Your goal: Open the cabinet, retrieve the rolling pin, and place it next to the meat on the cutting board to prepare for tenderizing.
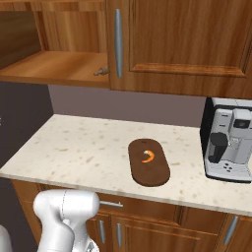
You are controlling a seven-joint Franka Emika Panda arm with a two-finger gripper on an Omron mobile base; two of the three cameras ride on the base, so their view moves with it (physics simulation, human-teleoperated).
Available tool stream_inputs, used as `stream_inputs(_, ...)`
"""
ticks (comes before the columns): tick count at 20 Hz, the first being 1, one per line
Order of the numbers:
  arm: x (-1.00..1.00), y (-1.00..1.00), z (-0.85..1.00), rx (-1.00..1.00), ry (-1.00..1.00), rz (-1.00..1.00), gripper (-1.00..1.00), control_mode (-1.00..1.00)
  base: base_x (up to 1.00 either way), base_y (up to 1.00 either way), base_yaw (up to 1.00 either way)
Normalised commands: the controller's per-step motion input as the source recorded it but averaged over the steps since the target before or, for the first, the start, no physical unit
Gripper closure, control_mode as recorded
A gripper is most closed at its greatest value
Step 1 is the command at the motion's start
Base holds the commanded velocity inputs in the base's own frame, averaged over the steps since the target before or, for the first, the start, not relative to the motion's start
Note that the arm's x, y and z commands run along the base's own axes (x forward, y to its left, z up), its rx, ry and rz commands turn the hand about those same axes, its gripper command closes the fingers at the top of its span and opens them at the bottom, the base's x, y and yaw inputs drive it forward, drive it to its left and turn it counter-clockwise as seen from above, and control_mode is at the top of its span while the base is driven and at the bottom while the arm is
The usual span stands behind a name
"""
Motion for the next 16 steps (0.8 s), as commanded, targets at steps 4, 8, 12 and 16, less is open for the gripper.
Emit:
stream_inputs(4, 0.00, -0.87, 0.21, 0.00, -0.02, -0.06, -1.00, -1.00, 0.00, 0.00, 0.00)
stream_inputs(8, -0.16, -0.79, 0.43, -0.10, -0.09, -0.07, -1.00, -1.00, 0.00, 0.00, 0.00)
stream_inputs(12, -0.35, -0.70, 0.58, -0.21, -0.11, -0.10, -1.00, -1.00, 0.00, 0.00, 0.00)
stream_inputs(16, -0.47, -0.71, 0.58, -0.25, -0.09, -0.13, -1.00, -1.00, 0.00, 0.00, 0.00)
